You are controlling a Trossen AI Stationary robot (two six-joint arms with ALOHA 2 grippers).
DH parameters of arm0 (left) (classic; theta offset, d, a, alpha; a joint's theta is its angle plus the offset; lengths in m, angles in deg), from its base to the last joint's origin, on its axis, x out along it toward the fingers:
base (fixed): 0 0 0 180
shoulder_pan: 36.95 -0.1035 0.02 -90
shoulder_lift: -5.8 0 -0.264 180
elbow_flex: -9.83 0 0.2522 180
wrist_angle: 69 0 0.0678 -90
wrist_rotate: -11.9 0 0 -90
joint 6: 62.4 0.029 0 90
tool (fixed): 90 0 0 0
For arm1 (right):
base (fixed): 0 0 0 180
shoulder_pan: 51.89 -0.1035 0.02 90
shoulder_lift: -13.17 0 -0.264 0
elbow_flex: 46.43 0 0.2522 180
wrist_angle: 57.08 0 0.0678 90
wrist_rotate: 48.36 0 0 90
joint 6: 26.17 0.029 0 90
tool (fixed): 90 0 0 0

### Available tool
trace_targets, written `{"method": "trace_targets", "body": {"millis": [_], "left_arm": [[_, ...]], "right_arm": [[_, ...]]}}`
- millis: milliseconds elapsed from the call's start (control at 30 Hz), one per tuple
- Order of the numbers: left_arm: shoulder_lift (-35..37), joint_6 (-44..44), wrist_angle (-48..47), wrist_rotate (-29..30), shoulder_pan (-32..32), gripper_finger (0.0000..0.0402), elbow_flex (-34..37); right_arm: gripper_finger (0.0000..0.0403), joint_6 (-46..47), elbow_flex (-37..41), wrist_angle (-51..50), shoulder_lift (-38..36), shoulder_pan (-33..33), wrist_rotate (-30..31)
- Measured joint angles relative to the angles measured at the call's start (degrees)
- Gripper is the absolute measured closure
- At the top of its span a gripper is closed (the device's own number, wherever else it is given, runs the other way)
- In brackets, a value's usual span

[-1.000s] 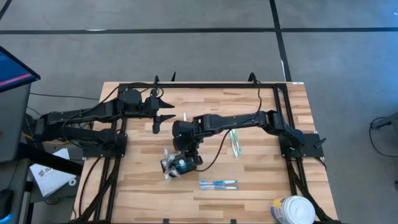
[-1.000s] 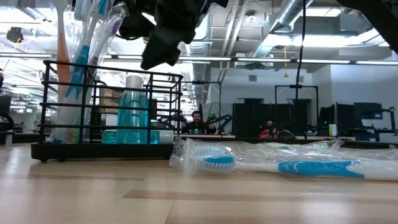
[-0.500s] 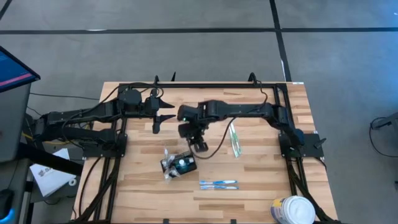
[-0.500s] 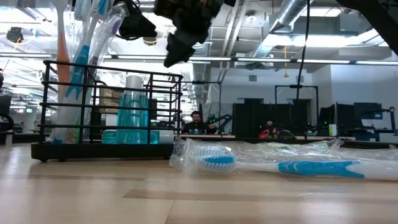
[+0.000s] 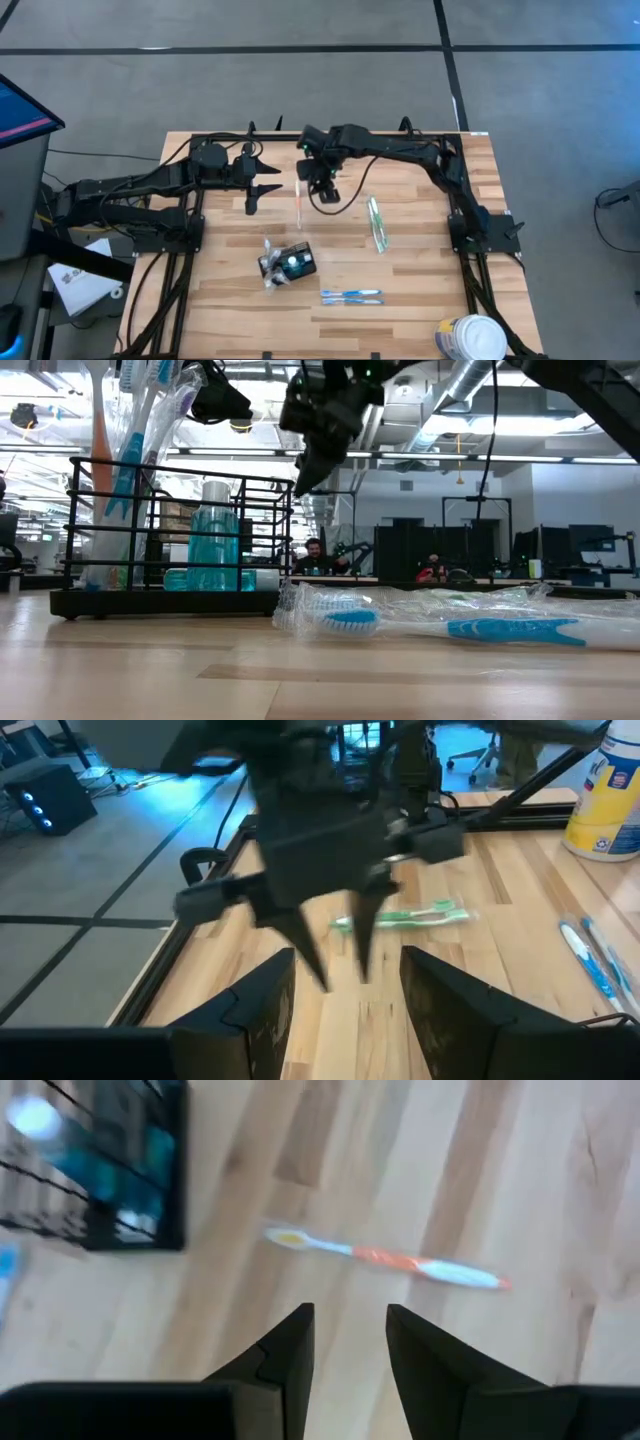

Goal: Pick & Place toothbrushing station
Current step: Put the white orange toothbrush into the black toothbrush rack

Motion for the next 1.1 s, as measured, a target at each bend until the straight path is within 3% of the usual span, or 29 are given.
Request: {"method": "trace_targets", "body": {"millis": [267,1100], "left_arm": [[0.0,0.0,0.0,0.0,0.0,0.0224,0.0],[0.0,0.2,0.1,0.0,0.0,0.0224,0.0]], "right_arm": [[0.0285,-9.7,5.7,7.2,0.3,2.2,-0.1],[0.0274,-30.4,5.8,11.9,8.9,-1.5,0.3]]}}
